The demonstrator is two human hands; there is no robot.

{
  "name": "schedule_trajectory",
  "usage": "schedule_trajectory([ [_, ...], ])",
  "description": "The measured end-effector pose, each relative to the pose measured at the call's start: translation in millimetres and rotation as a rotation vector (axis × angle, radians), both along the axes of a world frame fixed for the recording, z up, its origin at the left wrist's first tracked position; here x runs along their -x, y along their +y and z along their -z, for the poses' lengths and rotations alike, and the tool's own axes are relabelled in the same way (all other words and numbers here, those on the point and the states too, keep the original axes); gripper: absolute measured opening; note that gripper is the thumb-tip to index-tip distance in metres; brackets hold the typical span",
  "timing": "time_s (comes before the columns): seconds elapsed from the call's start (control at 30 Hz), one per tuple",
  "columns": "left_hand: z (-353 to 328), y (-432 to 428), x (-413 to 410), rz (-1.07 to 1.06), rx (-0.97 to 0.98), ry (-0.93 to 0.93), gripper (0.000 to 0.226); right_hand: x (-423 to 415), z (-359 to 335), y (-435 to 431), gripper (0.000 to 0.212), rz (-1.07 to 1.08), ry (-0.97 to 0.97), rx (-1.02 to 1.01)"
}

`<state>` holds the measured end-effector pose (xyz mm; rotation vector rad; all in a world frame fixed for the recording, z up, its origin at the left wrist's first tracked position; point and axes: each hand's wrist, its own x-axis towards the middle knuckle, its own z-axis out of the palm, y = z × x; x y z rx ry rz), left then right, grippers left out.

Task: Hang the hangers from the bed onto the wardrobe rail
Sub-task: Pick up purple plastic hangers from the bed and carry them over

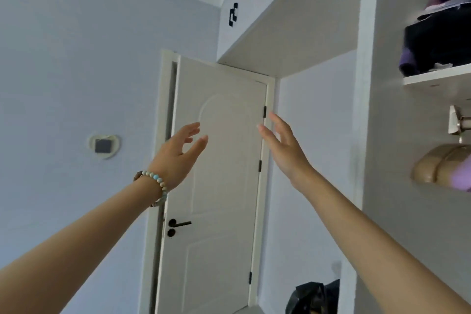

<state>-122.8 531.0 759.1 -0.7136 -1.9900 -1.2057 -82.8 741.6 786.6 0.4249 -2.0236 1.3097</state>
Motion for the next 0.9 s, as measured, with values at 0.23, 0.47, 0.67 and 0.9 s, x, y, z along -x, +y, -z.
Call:
schedule_trajectory([
  [0.23,91,-237,-2,-0.38,0.06,-0.175,0.055,58,83,-228,0.067,-0.239,-0.135,-0.203],
  [0.47,221,-429,-34,-0.643,0.081,-0.44,0.055,85,210,-430,0.072,-0.44,-0.329,-0.39],
  [0.67,361,-547,-80,-0.816,0.115,-0.744,0.056,79,352,-556,0.073,-0.577,-0.551,-0.507],
  [0.9,533,-626,-134,-0.911,0.1,-1.078,0.057,53,516,-644,0.074,-0.678,-0.726,-0.652],
])
